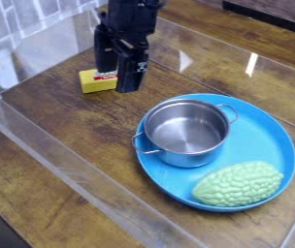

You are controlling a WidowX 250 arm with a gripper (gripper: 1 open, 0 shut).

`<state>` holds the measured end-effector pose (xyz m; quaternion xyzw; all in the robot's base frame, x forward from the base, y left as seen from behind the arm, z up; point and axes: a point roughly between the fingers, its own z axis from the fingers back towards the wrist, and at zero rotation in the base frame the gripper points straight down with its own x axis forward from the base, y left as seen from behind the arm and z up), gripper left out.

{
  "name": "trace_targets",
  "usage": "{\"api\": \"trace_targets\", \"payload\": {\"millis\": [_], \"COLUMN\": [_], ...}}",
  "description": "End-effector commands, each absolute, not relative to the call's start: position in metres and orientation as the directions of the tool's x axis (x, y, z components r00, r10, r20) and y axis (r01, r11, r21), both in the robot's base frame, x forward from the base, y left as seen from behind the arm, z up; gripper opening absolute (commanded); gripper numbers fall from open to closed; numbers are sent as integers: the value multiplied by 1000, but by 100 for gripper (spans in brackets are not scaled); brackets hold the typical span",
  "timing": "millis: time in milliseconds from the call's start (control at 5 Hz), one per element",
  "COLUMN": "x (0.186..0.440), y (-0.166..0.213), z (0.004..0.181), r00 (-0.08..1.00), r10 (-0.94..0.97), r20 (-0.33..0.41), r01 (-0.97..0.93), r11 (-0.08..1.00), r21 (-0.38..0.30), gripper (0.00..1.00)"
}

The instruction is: Put the yellow brick in the blue tray

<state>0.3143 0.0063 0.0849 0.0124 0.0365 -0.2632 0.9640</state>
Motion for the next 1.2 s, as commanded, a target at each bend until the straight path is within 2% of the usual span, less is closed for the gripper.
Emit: {"api": "trace_targets", "payload": {"millis": [0,1000], "x": [318,353], "y": [19,48], "z": [96,74], "r00": [821,714], "r10": [-570,-700], "r20": [-33,20], "r01": [571,695], "r11": [821,712], "r21": [31,105], "gripper": [100,100]}}
